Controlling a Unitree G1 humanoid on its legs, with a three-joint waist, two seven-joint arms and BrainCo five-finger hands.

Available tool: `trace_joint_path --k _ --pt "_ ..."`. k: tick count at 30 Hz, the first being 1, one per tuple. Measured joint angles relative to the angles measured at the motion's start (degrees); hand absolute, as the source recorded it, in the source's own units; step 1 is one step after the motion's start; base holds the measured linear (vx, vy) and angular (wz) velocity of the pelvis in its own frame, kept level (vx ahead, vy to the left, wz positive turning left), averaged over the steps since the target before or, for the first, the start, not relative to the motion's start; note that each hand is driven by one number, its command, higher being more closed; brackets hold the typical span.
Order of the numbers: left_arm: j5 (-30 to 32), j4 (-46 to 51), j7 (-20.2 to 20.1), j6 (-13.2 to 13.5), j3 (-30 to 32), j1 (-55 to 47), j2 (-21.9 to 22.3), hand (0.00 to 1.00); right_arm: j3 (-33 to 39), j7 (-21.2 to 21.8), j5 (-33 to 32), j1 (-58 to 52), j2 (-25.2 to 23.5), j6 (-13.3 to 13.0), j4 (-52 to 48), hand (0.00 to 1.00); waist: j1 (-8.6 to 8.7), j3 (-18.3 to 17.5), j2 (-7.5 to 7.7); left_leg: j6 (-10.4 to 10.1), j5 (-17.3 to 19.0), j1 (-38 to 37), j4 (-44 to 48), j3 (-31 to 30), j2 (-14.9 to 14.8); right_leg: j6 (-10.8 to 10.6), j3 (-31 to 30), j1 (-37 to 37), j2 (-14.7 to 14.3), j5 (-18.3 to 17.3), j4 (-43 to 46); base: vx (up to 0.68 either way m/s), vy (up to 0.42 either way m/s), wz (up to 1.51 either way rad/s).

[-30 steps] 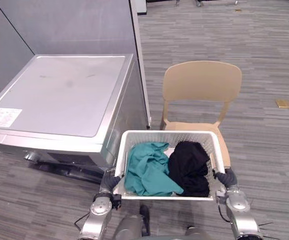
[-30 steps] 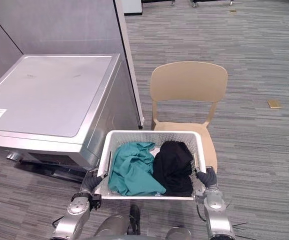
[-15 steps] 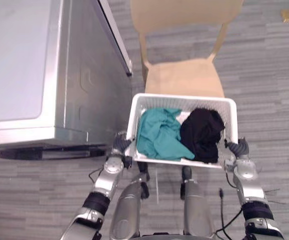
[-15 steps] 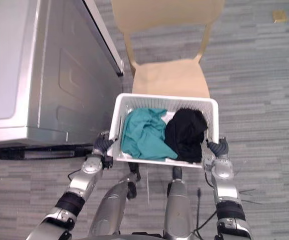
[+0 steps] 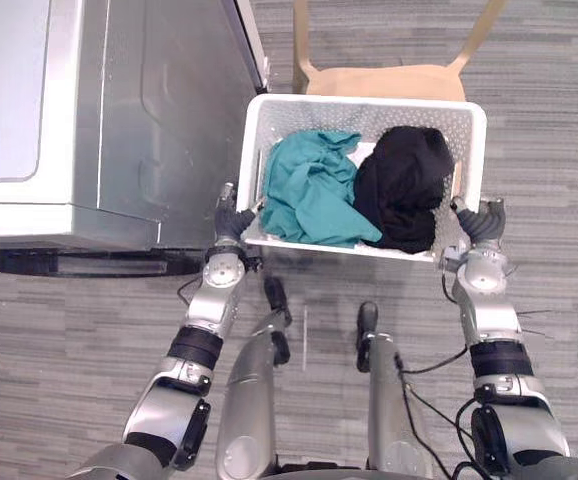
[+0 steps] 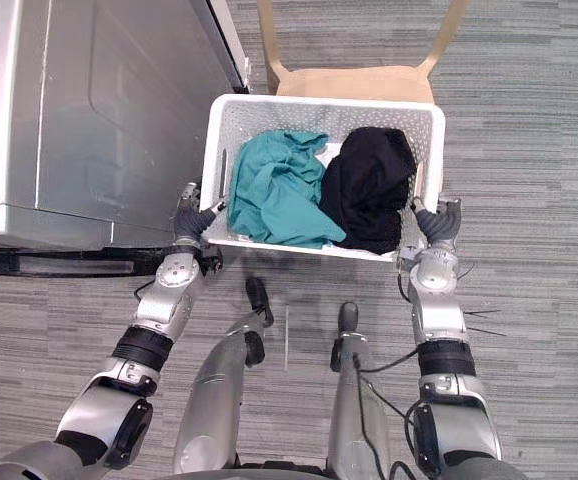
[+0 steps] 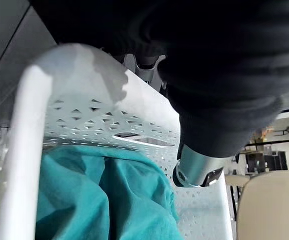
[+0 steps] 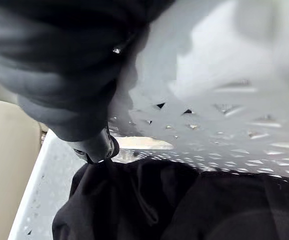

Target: Pick up the laundry basket with both hands and put the clothes into the washing machine.

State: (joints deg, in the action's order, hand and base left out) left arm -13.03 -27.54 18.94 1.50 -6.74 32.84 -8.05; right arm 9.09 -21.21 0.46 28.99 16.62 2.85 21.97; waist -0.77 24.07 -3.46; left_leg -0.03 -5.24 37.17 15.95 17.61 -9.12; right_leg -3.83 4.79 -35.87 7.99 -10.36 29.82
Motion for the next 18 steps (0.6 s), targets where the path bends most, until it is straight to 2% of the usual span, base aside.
trace_joint_path --k 7,10,12,16,18 --pt "-2.93 0.39 -0.07 0.99 -0.06 0.41 0.77 0.0 -0.85 -0.06 -0.02 -0.17 -0.53 -0.08 -2.93 0.0 0.0 0.2 0.35 -0.02 0.03 -0.43 -0.03 -0.2 -0.04 0.01 0.26 0.89 0.04 0.0 -0.42 0.06 -0.026 0.02" --pt "-3.14 2.42 -0.09 1.23 0.06 -0.29 0.97 0.0 -0.32 -0.09 -0.01 -1.6 -0.37 -1.12 -8.18 0.0 0.04 0.5 0.88 0.06 0.21 -1.62 -0.39 0.03 0.0 0.02 0.25 2.22 0.05 -0.01 -1.13 0.0 0.0 0.0" --pt "-2.66 7.83 -0.14 1.33 0.28 -4.49 -0.18 0.0 1.43 -0.07 0.07 -5.45 -0.32 -2.49 -12.55 0.0 -0.08 0.61 1.57 -0.02 0.52 -3.39 -1.4 0.13 0.12 0.04 0.55 4.02 0.03 -0.04 -1.95 0.01 -0.01 0.02" --pt "2.03 17.12 -1.24 1.79 3.37 -13.47 -2.18 0.0 5.2 0.1 0.11 -12.96 0.81 -2.6 -19.04 0.0 -0.3 0.61 1.64 0.01 0.62 -4.54 -1.48 -0.31 0.17 0.63 1.74 5.64 0.14 -0.44 -2.08 0.04 -0.03 0.08" --pt "6.89 22.0 -2.82 2.15 4.74 -19.55 -2.94 0.0 6.48 0.41 0.22 -17.65 2.01 -3.03 -23.38 0.0 -0.37 0.59 1.65 0.0 0.61 -5.38 -1.5 -0.51 0.15 0.69 2.25 6.76 0.16 -0.8 -2.01 0.04 -0.037 0.08"
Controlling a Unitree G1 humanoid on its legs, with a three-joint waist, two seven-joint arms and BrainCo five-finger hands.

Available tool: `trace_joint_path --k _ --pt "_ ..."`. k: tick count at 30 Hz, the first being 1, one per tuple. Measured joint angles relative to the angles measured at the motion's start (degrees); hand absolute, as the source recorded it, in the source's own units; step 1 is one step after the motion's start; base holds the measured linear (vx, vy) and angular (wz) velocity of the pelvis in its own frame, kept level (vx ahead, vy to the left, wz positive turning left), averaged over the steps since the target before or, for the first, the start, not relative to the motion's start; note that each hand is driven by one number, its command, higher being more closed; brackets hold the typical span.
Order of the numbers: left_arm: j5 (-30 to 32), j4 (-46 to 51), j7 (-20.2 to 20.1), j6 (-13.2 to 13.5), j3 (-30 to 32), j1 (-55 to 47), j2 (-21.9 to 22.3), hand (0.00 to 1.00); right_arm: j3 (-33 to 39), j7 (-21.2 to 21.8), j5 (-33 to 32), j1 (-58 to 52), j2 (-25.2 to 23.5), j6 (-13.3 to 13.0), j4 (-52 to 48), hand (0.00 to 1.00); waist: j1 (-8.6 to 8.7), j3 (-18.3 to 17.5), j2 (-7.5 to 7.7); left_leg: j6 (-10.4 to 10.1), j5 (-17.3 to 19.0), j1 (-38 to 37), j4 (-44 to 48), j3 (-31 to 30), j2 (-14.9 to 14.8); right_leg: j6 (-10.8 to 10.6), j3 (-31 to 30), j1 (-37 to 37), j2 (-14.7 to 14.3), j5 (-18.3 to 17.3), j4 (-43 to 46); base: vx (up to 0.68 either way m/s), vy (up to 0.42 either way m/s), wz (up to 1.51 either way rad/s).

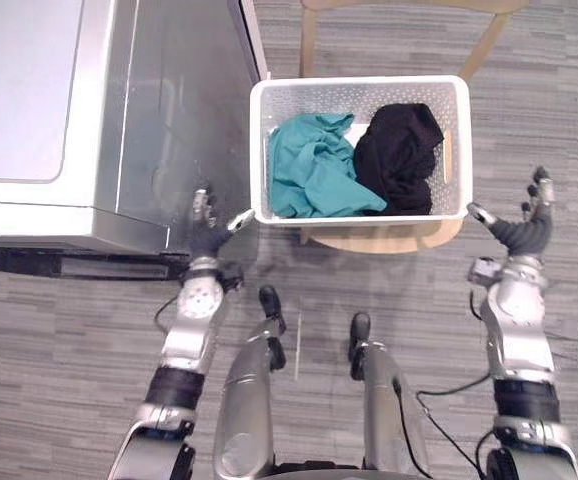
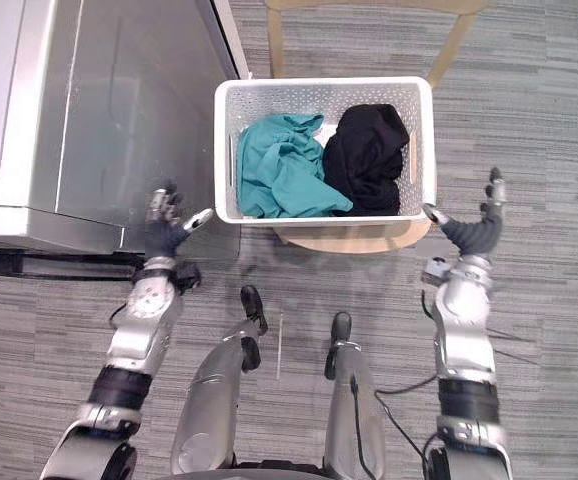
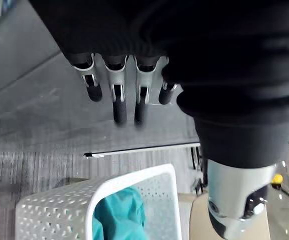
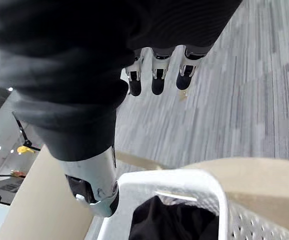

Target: Pick up the laundry basket with both hands and put the clothes into the washing machine.

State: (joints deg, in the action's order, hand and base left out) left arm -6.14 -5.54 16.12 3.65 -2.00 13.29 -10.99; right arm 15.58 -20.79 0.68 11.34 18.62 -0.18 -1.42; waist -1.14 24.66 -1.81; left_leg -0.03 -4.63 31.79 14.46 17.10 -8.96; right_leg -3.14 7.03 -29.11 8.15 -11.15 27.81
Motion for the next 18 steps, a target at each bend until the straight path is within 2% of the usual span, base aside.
trace_joint_path --k 3,6,7,9,10,16,18 --pt "1.97 2.28 -1.19 0.09 0.6 -5.21 1.02 0.0 0.28 1.27 1.12 -4.57 0.0 -1.13 -2.68 0.0 0.08 -0.28 0.3 -0.34 0.25 -1.69 -0.04 -0.36 -0.01 0.12 0.7 2.01 0.01 -0.76 0.11 0.04 -0.038 0.12" --pt "2.04 3.23 -3.92 0.08 2.14 -12.34 3.78 0.0 0.16 4.1 2.49 -10.51 -0.47 -1.28 -4.14 0.0 -0.14 -2.55 0.6 -0.39 0.61 -3.23 -0.34 -1.36 -0.02 0.63 2.17 4.16 0.05 -1.97 0.07 0.06 -0.069 0.24" --pt "1.37 3.03 -5.1 0.07 2.67 -16.89 5.38 0.0 0.25 5.06 3.33 -14.09 -1.96 -1.27 -4.03 0.0 -0.52 -3.8 0.78 -0.39 0.61 -5.2 -0.74 -1.49 0.0 0.68 3.05 6.51 0.16 -2.83 -0.04 0.09 -0.068 0.25" --pt "0.22 2.03 -6.19 0.05 2.78 -19.6 6.34 0.0 0.33 5.99 3.48 -16.66 -3.72 -1.26 -3.45 0.0 -1.15 -4.83 0.86 -0.65 0.8 -6.86 -1.18 -1.73 0.12 0.84 3.65 8.38 0.25 -3.34 -0.31 0.11 -0.073 0.25" --pt "-1.13 -0.82 -7.51 0.09 2.85 -22.38 7.3 0.0 0.26 7.0 3.53 -19.27 -5.97 -1.2 -0.8 0.0 -1.33 -7.05 0.88 -0.65 0.78 -8.64 -2.39 -1.99 0.36 0.88 4.78 10.61 0.38 -3.76 -1.24 0.11 -0.063 0.31" --pt "-2.16 -16.12 -11.29 -1.27 5.04 -27.62 8.74 0.0 0.16 9.26 3.38 -22.27 -11.52 -0.44 15.63 0.0 -1.5 -11.41 1.5 -0.68 0.74 -16.98 -6.59 -1.26 2.31 -0.1 7.05 19.21 2.09 -5.53 -3.76 0.12 -0.029 0.25" --pt "-2.04 -23.68 -12.1 -1.82 8.28 -27.21 8.53 0.0 0.17 10.03 3.15 -22.37 -12.86 0.04 22.97 0.0 -1.56 -13.11 1.51 -0.9 0.57 -18.76 -6.93 -1.73 2.61 -0.38 8.06 22.22 2.09 -5.39 -5.79 0.1 0.004 0.15"
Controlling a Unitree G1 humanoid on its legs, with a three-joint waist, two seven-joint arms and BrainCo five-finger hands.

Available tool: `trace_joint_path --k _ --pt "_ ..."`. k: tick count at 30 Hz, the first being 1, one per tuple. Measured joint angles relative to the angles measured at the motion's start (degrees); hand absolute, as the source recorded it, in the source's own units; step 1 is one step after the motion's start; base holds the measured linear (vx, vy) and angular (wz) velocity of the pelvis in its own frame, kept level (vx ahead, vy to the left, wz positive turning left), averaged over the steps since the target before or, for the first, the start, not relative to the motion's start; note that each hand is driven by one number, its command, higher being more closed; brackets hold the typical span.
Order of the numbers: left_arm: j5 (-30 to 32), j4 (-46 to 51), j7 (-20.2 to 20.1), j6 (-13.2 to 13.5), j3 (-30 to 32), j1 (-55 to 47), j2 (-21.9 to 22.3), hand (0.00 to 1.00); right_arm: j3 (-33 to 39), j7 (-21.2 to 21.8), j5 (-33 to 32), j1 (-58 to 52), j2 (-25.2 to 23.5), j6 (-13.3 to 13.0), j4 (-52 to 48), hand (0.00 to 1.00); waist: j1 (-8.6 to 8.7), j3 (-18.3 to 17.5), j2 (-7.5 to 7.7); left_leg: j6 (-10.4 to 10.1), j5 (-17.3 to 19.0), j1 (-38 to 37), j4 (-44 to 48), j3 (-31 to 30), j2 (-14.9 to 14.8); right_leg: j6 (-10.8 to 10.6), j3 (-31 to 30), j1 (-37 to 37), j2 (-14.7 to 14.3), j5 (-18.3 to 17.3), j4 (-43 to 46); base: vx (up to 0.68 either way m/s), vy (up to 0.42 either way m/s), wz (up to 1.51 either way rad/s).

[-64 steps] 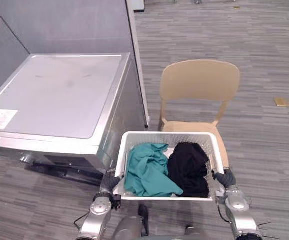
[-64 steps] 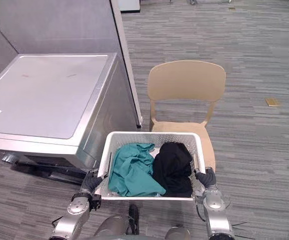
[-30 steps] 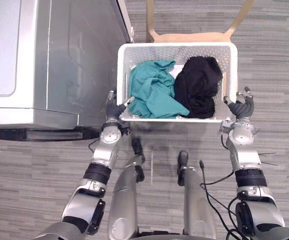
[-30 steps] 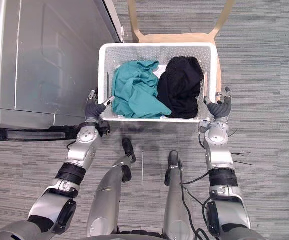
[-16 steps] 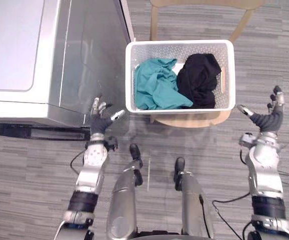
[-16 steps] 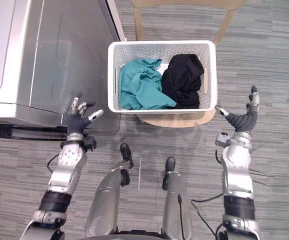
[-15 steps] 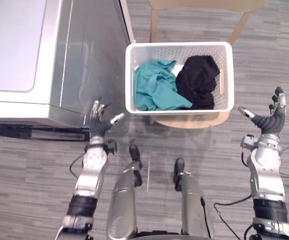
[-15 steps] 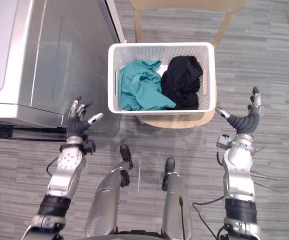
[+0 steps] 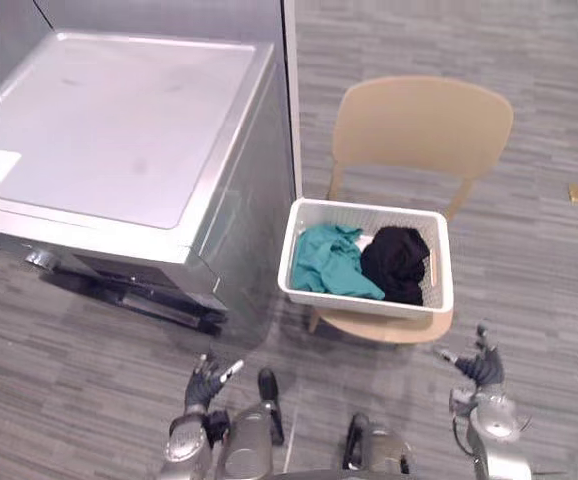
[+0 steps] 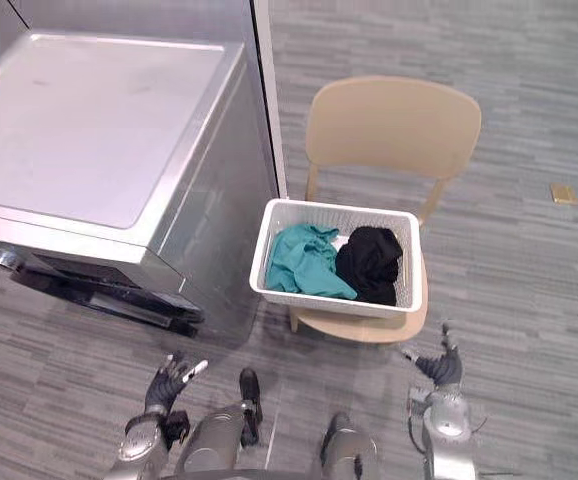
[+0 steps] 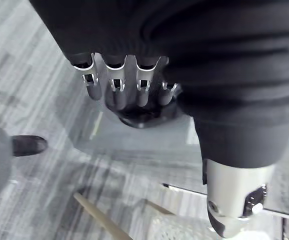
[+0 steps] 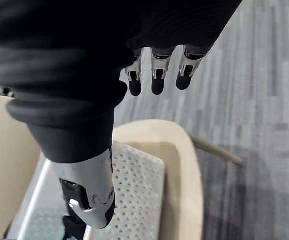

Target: Pick up the laundry basket with both hands and put the clothes into the washing machine.

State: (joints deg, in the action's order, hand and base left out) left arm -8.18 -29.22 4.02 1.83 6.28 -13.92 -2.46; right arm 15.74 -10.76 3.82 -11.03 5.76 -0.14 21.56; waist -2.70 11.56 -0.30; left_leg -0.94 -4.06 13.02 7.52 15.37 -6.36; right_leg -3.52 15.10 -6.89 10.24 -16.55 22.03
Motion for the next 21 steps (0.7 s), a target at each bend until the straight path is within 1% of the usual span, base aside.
trace_joint_path --k 2,4,5,6,9,10,11,12,13,14,15,16,17,18,19,20,21 --pt "0.77 -4.96 -0.08 -0.23 2.33 0.64 -0.13 0.0 0.19 0.89 -0.42 0.05 -0.53 0.39 5.16 0.0 0.05 -1.11 -0.08 -0.01 -0.02 -1.46 -0.79 -0.91 0.47 -0.3 1.07 2.2 0.05 0.15 -1.65 0.1 0.003 0.23" --pt "2.23 -8.94 0.16 -0.32 3.94 1.25 -0.37 0.0 0.16 1.11 -1.01 0.45 -1.06 0.48 9.65 0.0 -0.2 -1.62 -0.15 -0.09 0.03 -2.59 -0.86 -1.34 0.73 -0.42 1.88 4.31 0.06 0.21 -2.88 0.07 0.0 0.21" --pt "3.09 -11.2 0.33 -0.36 4.77 1.76 -0.44 0.0 0.17 1.23 -1.03 0.73 -1.09 0.51 12.5 0.0 -0.61 -1.99 -0.34 -0.09 0.03 -2.94 -0.94 -1.98 0.95 -0.53 2.46 5.16 0.07 0.23 -3.43 0.07 -0.011 0.24" --pt "4.11 -12.14 0.67 -0.36 5.16 1.84 -0.38 0.0 0.29 1.45 -1.07 1.13 -1.02 0.51 14.26 0.0 -1.25 -2.28 -0.56 -0.15 -0.04 -2.96 -0.85 -2.95 1.26 -0.67 3.25 5.91 0.18 0.15 -3.63 0.06 -0.013 0.32" --pt "4.69 -13.33 1.58 -0.31 5.68 1.85 -0.45 0.0 0.43 2.08 -1.61 1.88 -1.0 0.54 16.96 0.0 -1.39 -2.38 -0.78 -0.45 -0.36 -1.96 0.41 -5.26 2.04 -1.13 6.32 6.93 0.79 -0.29 -2.71 0.02 -0.008 0.55" --pt "5.19 -13.9 2.11 -0.3 5.68 2.13 -0.44 0.0 0.47 2.04 -2.1 3.1 -0.94 0.52 17.91 0.0 -1.3 -2.41 -0.81 -0.88 -1.78 -0.13 1.61 -6.23 2.43 -1.31 8.23 6.33 1.26 -0.71 -1.15 -0.07 -0.033 0.86" --pt "5.6 -14.48 2.58 -0.31 5.45 3.22 -0.34 0.0 0.51 1.97 -2.8 4.46 -0.89 0.52 18.21 0.0 -1.25 -2.66 -0.88 -1.94 -6.68 2.0 0.03 -7.42 3.45 -0.34 10.65 4.7 1.82 -0.1 -0.33 -0.13 -0.004 1.07" --pt "5.65 -14.82 2.61 -0.29 5.2 4.63 -0.39 0.0 0.83 1.94 -3.36 5.13 -1.02 0.28 18.8 0.0 -0.89 -2.94 -0.27 -2.47 -7.88 2.86 -1.08 -6.09 3.58 1.03 12.78 3.82 3.18 0.85 -1.69 -0.12 -0.022 0.97" --pt "6.21 -16.88 2.74 -0.41 5.59 6.61 -0.4 0.0 1.47 1.75 -3.48 8.06 -1.5 0.21 20.42 0.0 -1.31 -2.71 0.04 0.37 2.24 4.49 11.1 2.43 0.36 1.04 15.6 3.49 4.16 1.17 -1.92 -0.07 -0.002 0.63" --pt "6.28 -17.41 2.73 -0.43 5.54 6.85 -0.38 0.0 1.49 1.68 -3.51 8.21 -1.48 0.21 20.42 0.0 -1.18 -2.81 -0.12 0.92 4.06 4.33 13.17 3.58 -0.37 1.01 16.19 3.54 4.43 1.23 -1.71 -0.05 -0.009 0.6" --pt "6.79 -19.32 2.7 -0.37 5.33 7.49 -0.24 0.0 1.84 1.2 -3.51 8.62 -1.28 0.26 20.48 0.0 -0.94 -2.94 -0.34 0.68 8.26 2.09 17.9 7.1 -3.39 1.08 17.9 3.64 5.18 1.29 -0.02 -0.05 0.039 0.6" --pt "6.9 -20.64 2.7 -0.34 5.24 8.46 -0.24 0.0 1.89 0.83 -3.51 8.92 -0.63 0.26 21.54 0.0 -0.84 -3.36 -1.05 0.26 10.34 0.86 19.14 8.72 -5.38 1.09 18.73 3.58 5.47 1.29 1.34 -0.12 0.146 0.71" --pt "7.68 -21.54 2.78 -0.38 5.16 9.54 -0.43 0.0 1.93 0.82 -3.5 10.54 0.07 0.44 24.03 0.0 -0.65 -3.6 -2.29 0.19 10.83 0.99 18.5 10.6 -5.74 1.14 20.23 3.55 5.89 1.52 3.19 -0.12 0.142 0.63" --pt "8.17 -21.92 2.97 -0.3 4.76 10.66 -1.0 0.0 2.0 0.85 -3.51 11.81 0.13 0.62 25.82 0.0 -0.42 -3.66 -2.14 0.78 9.81 0.8 16.12 10.83 -4.56 1.31 20.88 2.72 5.71 1.67 3.04 -0.13 0.123 0.63" --pt "8.55 -21.95 3.31 -0.27 4.06 11.21 -1.6 0.0 2.05 0.85 -3.51 12.48 0.17 0.62 26.79 0.0 0.32 -3.75 -1.99 0.59 8.91 0.65 12.67 9.93 -2.97 1.53 20.45 2.36 5.38 2.08 0.92 -0.13 0.078 0.81" --pt "9.1 -22.16 3.78 -0.3 2.3 12.6 -2.64 0.0 2.33 0.83 -3.52 13.67 0.09 0.5 28.66 0.0 1.6 -4.36 -0.52 0.79 8.67 -0.72 7.23 8.86 -0.36 -0.82 22.5 3.0 6.54 4.63 -3.87 -0.07 0.13 0.7" --pt "9.43 -23.15 3.77 -0.37 1.73 13.31 -3.0 0.0 2.46 0.78 -3.56 15.23 0.61 0.47 29.56 0.0 2.04 -3.91 -1.22 -0.06 11.76 -1.7 10.89 10.78 -2.24 -0.77 23.66 2.96 6.39 6.46 -4.23 -0.04 0.154 0.64"
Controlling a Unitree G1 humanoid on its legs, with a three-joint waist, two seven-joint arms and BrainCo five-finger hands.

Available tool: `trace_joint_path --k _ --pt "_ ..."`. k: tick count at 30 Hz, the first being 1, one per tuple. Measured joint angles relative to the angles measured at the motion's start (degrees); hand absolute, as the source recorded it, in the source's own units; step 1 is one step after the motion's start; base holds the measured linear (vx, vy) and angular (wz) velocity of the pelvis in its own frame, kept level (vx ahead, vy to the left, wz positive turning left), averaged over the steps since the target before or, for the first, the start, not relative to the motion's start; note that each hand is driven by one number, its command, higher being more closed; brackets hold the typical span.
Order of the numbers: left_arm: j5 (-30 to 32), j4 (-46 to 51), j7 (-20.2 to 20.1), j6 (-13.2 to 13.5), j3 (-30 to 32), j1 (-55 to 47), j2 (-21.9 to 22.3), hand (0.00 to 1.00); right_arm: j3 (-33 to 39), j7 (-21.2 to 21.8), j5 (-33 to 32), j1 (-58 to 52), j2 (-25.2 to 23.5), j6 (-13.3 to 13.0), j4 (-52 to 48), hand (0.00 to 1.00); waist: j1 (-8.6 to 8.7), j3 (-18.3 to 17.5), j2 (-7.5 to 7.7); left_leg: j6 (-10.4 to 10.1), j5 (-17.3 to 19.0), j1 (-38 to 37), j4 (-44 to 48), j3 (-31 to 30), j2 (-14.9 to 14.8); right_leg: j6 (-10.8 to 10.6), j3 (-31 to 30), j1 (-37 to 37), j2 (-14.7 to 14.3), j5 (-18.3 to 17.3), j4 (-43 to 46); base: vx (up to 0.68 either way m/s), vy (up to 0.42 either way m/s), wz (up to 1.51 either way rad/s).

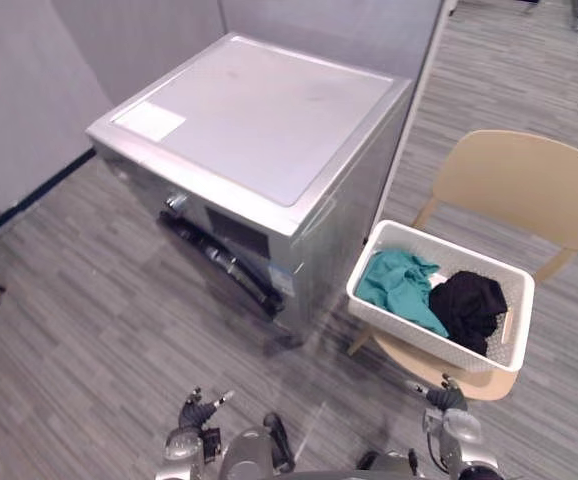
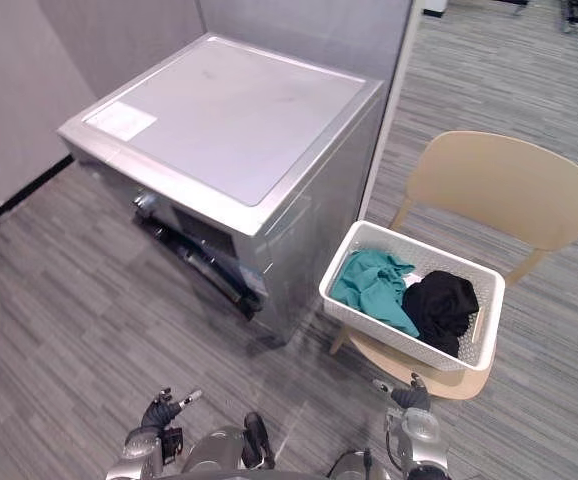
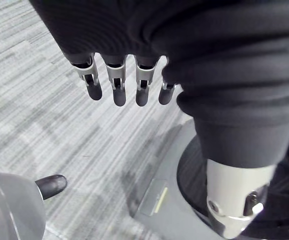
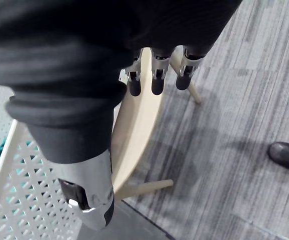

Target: Pick up the laundry basket with both hands and put the clothes into the washing machine.

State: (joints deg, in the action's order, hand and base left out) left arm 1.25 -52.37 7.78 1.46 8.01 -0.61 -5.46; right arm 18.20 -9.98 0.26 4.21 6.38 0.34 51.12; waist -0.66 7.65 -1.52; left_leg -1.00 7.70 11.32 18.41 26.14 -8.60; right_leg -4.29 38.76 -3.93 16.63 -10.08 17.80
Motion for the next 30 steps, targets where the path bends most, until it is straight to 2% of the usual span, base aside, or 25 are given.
trace_joint_path --k 1,2,3,5,6,7,8,9,10,12,13,14,16,18,19,21,24,28,30 --pt "0.31 -0.67 0.0 -0.06 -0.08 0.05 0.22 0.0 -0.01 -0.02 -0.09 0.22 0.74 0.03 -0.04 0.0 0.15 0.34 -0.99 -1.39 0.5 -1.74 -2.31 -0.29 -0.55 -0.08 0.82 0.23 -0.27 0.74 -0.14 0.01 0.209 0.49" --pt "0.89 -1.77 0.07 0.0 -0.22 2.02 0.08 0.0 0.23 -0.2 -0.18 0.38 0.92 0.2 0.81 0.0 0.07 2.24 -0.08 -1.79 -0.93 -4.13 -6.83 -2.1 2.44 -0.56 1.22 0.73 1.56 1.69 -0.03 -0.07 0.199 0.48" --pt "1.29 -1.84 0.1 0.05 -0.74 1.89 -0.12 0.0 -0.1 0.06 -0.17 0.14 0.81 0.21 2.03 0.0 -0.15 2.27 0.07 -0.99 -1.66 -4.35 -7.97 -2.79 3.62 -0.71 1.57 0.85 1.95 2.34 0.23 -0.1 0.206 0.48" --pt "1.83 -2.36 0.04 0.04 -1.32 1.14 -0.22 0.0 -0.66 0.08 -0.16 -0.73 0.77 0.27 3.24 0.0 -0.11 2.31 0.04 -0.78 -1.79 -4.48 -8.04 -4.93 5.39 -0.46 0.13 1.06 3.67 3.09 2.5 -0.1 0.183 0.57" --pt "1.83 -2.33 0.08 0.01 -1.68 0.07 -0.56 0.0 -1.5 0.15 -0.13 -1.0 0.71 0.27 3.84 0.0 -0.08 2.45 -0.24 -0.01 -2.05 -5.15 -8.62 -6.85 6.19 0.62 -5.16 -0.34 3.98 3.09 5.54 -0.08 0.176 0.64" --pt "1.82 -2.26 0.08 0.02 -1.85 -0.36 -0.71 0.0 -2.0 0.15 -0.11 -1.32 0.54 0.27 3.91 0.0 0.05 2.5 -0.44 0.77 -2.35 -5.48 -9.39 -8.06 6.48 1.43 -9.5 -1.15 3.21 2.38 6.7 -0.1 0.117 0.75" --pt "1.81 -2.24 0.12 0.01 -2.47 -0.8 -1.28 0.0 -3.72 0.19 -0.1 -1.92 0.47 0.25 3.96 0.0 0.23 2.58 -0.44 1.08 -2.59 -5.85 -11.06 -10.27 7.08 1.06 -18.46 -2.37 0.05 0.27 7.94 -0.11 0.035 0.95" --pt "1.81 -2.24 0.11 0.01 -2.88 -0.98 -1.66 0.0 -4.58 0.21 -0.07 -2.28 0.28 0.25 3.98 0.0 0.36 2.59 -0.26 1.59 -3.53 -6.12 -12.77 -12.8 7.94 0.23 -24.66 -3.24 -2.91 -1.15 8.54 -0.1 -0.003 1.02" --pt "1.79 -2.23 0.12 0.02 -2.84 -0.99 -1.59 0.0 -5.16 0.24 -0.04 -2.31 0.24 0.25 3.97 0.0 0.42 2.74 -0.16 1.46 -3.9 -6.27 -13.42 -13.99 8.35 0.06 -26.59 -3.56 -4.06 -1.78 8.58 -0.07 -0.052 1.06" --pt "1.76 -2.24 0.11 0.02 -2.81 -1.13 -1.54 0.0 -7.59 0.27 0.28 -1.96 0.02 0.17 3.63 0.0 0.69 4.0 0.29 1.52 -5.31 -6.55 -14.56 -19.04 9.91 0.28 -30.84 -4.5 -8.54 -3.77 8.06 -0.06 -0.117 1.11" --pt "1.75 -2.25 0.08 0.02 -2.81 -1.2 -1.61 0.0 -8.28 0.3 0.37 -1.89 -0.02 0.17 3.49 0.0 0.97 4.21 0.45 1.22 -5.5 -6.12 -14.26 -20.46 10.45 0.92 -31.83 -4.38 -9.41 -4.18 7.39 -0.06 -0.166 1.32" --pt "1.72 -2.31 0.07 0.01 -2.82 -1.78 -1.27 0.0 -9.38 0.3 0.49 -1.99 0.01 0.19 2.29 0.0 1.56 4.43 0.79 0.59 -5.9 -5.21 -14.19 -23.03 11.61 2.94 -32.88 -4.09 -9.87 -6.37 6.76 -0.05 -0.112 1.04" --pt "1.75 -2.21 -0.08 0.02 -2.79 -2.48 0.29 0.0 -9.86 0.49 1.03 -2.09 -0.22 0.14 -1.36 0.0 1.16 4.57 0.48 0.19 -6.15 -4.48 -15.42 -24.72 11.6 3.15 -30.78 -4.38 -10.17 -6.8 6.16 -0.01 -0.119 0.83" --pt "1.76 -2.13 -0.09 0.03 -2.41 -2.9 0.51 0.0 -10.17 1.26 1.68 -2.27 -1.22 0.09 -5.42 0.0 1.25 4.46 0.26 -0.76 -6.81 -3.37 -15.46 -26.02 11.07 3.14 -26.0 -3.69 -9.95 -6.7 5.09 0.08 -0.119 0.98" --pt "1.77 -1.91 -0.09 0.03 -1.79 -3.15 0.63 0.0 -10.62 1.42 2.11 -2.24 -1.54 0.05 -7.01 0.0 0.84 4.42 0.21 -1.68 -8.12 -2.98 -15.5 -26.52 10.35 3.89 -23.01 -2.44 -9.99 -6.69 4.55 0.1 -0.157 1.0" --pt "1.76 -1.23 -0.09 0.03 -0.98 -3.34 0.85 0.0 -12.28 1.44 2.12 -2.15 -1.48 -0.02 -8.36 0.0 0.05 4.29 0.06 -1.61 -10.58 -2.94 -15.97 -27.82 10.04 4.05 -20.75 -1.21 -10.34 -6.94 3.76 0.08 -0.128 0.64" --pt "1.77 -0.48 -0.05 0.05 -0.61 -3.28 0.73 0.0 -14.43 1.55 2.49 0.11 -1.4 -0.3 -10.0 0.0 -1.66 4.15 0.68 -1.02 -12.95 -2.51 -18.77 -29.94 9.94 4.14 -18.53 -0.86 -10.57 -6.97 1.99 0.13 -0.11 0.43" --pt "1.74 0.05 0.01 0.04 -0.62 -3.66 0.65 0.0 -17.86 1.62 2.57 4.42 -1.59 -0.28 -10.03 0.0 -2.17 4.19 0.6 -1.08 -13.43 -2.11 -19.64 -31.61 10.93 4.14 -18.35 -0.86 -10.39 -6.97 2.03 0.13 -0.054 0.35" --pt "1.73 0.89 0.02 0.08 -0.63 -3.73 0.86 0.0 -19.75 1.79 2.57 7.04 -1.69 -0.29 -11.72 0.0 -3.48 4.58 0.17 -1.09 -13.43 -1.9 -19.64 -32.06 11.27 4.08 -18.41 -0.84 -10.0 -7.0 2.16 0.08 -0.045 0.18"
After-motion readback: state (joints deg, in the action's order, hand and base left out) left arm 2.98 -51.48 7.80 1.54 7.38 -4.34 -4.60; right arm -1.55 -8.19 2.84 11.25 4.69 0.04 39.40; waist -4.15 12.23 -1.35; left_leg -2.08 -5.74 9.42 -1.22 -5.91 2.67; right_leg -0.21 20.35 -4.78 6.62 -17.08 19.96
